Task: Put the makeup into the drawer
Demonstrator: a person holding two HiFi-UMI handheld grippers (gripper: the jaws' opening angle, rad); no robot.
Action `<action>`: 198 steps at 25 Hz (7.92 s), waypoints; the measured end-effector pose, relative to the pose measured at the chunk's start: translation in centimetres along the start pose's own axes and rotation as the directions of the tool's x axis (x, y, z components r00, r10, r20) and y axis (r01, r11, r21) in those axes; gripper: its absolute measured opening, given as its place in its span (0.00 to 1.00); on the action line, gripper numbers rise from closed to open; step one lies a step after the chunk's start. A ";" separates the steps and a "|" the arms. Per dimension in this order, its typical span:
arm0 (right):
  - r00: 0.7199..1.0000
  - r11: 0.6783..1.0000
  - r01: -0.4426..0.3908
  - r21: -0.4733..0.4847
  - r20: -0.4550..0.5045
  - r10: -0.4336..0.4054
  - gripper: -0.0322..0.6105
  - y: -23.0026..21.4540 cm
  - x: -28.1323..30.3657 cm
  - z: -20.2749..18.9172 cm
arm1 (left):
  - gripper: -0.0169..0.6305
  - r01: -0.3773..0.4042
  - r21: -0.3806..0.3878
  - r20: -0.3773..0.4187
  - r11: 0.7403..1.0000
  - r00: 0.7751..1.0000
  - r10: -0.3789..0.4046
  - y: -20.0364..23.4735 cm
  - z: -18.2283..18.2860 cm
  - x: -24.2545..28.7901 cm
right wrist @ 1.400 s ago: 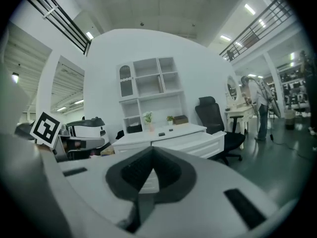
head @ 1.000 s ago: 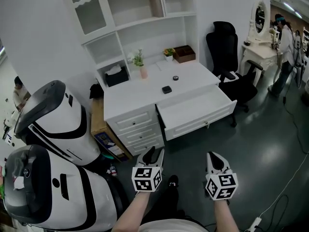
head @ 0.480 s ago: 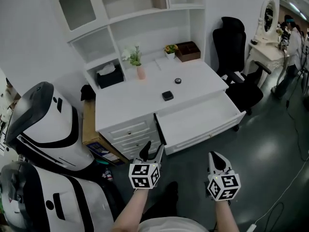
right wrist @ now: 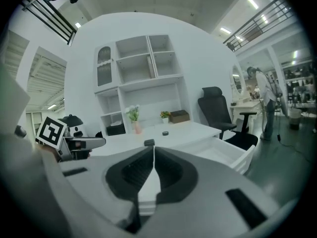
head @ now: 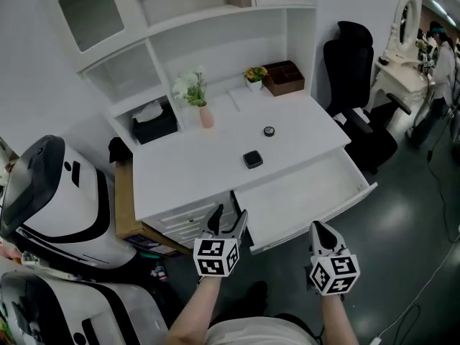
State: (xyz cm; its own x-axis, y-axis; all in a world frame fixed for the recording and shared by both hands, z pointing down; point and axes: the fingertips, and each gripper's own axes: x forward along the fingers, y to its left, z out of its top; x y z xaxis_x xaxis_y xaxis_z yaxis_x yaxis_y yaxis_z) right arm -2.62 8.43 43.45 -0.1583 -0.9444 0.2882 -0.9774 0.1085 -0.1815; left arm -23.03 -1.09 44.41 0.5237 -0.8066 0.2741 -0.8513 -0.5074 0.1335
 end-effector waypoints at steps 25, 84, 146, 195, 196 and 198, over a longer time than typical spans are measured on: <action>0.992 0.992 -0.128 0.001 -0.019 0.128 0.05 -7.0 11.6 4.7 | 0.52 -0.115 0.029 -0.095 0.993 0.989 0.117 1.1 1.0 13.3; 0.884 0.915 -0.397 0.077 -0.237 0.404 0.05 -15.3 25.4 3.1 | 0.56 -0.516 0.015 -0.415 0.856 0.776 0.475 6.1 -5.1 29.0; 0.922 0.858 0.375 0.351 -0.238 -0.306 0.05 -27.2 6.2 -5.9 | 0.54 0.712 0.311 -0.697 0.629 0.621 -0.359 -27.5 -19.8 38.7; 0.962 0.962 -0.205 0.182 -0.145 0.233 0.05 -13.4 19.4 3.3 | 0.51 0.115 0.167 -0.307 0.979 0.950 -0.059 -8.4 -1.3 30.7; 0.958 0.960 -0.218 0.176 -0.147 0.244 0.05 -12.9 19.7 3.4 | 0.50 0.094 0.160 -0.303 0.983 0.952 -0.042 -7.6 -1.1 30.5; 0.952 0.957 -0.240 0.165 -0.155 0.265 0.05 -12.1 20.4 3.4 | 0.49 0.055 0.142 -0.297 0.988 0.955 -0.011 -6.0 -0.5 30.1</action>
State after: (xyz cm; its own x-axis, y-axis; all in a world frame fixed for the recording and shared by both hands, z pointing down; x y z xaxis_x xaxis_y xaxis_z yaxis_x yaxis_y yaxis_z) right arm 6.51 -13.18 48.29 -0.4315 -0.8220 0.3715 -0.8741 0.2791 -0.3977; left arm -2.24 -22.14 52.38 0.4996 -0.6747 0.5432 -0.8080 -0.5890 0.0116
